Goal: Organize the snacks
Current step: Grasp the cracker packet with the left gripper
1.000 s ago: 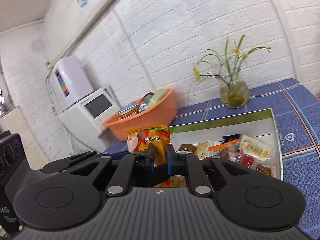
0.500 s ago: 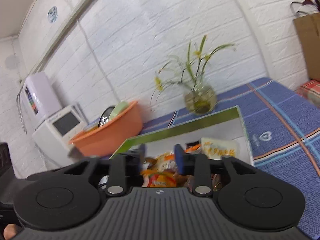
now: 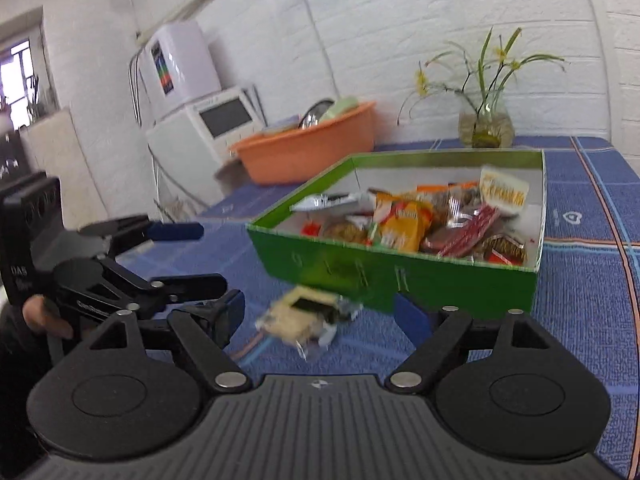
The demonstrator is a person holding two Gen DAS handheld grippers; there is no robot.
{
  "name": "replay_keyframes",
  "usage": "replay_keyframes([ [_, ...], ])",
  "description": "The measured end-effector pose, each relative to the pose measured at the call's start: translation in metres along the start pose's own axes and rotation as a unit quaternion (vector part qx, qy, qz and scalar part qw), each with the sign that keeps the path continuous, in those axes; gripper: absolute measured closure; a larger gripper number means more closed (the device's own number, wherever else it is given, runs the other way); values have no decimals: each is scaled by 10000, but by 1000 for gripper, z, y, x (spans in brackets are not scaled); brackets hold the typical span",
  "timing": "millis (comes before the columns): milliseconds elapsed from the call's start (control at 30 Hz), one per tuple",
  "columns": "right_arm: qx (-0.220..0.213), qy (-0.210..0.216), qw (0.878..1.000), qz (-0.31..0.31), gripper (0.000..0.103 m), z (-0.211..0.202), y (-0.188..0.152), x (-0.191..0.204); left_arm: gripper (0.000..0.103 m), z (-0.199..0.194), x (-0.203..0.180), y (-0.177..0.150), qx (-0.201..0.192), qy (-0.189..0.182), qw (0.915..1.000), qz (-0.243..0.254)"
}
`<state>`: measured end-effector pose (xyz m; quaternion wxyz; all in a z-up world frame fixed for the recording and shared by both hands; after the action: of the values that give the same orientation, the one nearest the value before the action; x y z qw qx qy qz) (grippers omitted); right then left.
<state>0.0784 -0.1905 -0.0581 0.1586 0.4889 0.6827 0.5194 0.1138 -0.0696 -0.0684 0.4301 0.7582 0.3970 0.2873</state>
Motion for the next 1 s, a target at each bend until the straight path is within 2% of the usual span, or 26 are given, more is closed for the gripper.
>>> replay_keyframes([
  [100,249,-85,9989,-397,0,16,-13,3,1,16,-2,-11,355,-95,9992,-142],
  [167,324,-17,9973,-664,0,25,-17,5,1,26,-1,-13,489,-359,9969,-504],
  [233,431,-22,9959,-796,0,34,-19,4,1,36,1,-15,680,-625,9918,-888],
  [300,543,92,9946,-883,0,42,-19,2,1,45,2,-16,850,-722,9873,-1135],
  [433,865,183,9913,-975,0,58,-24,-4,1,63,8,-22,1162,-744,9771,-1622],
  [733,989,303,9839,-1461,0,84,-25,11,1,82,-5,-15,1288,-603,9753,-1692],
  [833,1022,169,9795,-1729,0,88,-26,19,4,80,-18,-17,1315,-760,9781,-1421],
  [900,922,95,9812,-1690,0,86,-25,21,7,76,-20,-17,1334,-864,9745,-1586],
  [933,921,16,9820,-1652,0,85,-26,23,10,74,-20,-17,1339,-886,9740,-1599],
  [1000,990,-89,9821,-1602,1,79,-26,27,45,70,-21,-19,1323,-921,9735,-1622],
])
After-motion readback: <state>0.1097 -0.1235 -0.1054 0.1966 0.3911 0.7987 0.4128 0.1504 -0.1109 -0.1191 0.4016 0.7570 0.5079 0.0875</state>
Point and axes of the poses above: each gripper's, at about its wrist camera, not at the fingertips, and z roughly the way its jaws point, x to its left, y to its top, the point moved 9 cm from there along z, roughly the way its jaws point, and after that the axes turned 2 degrees about y, right-handed, at the moved point
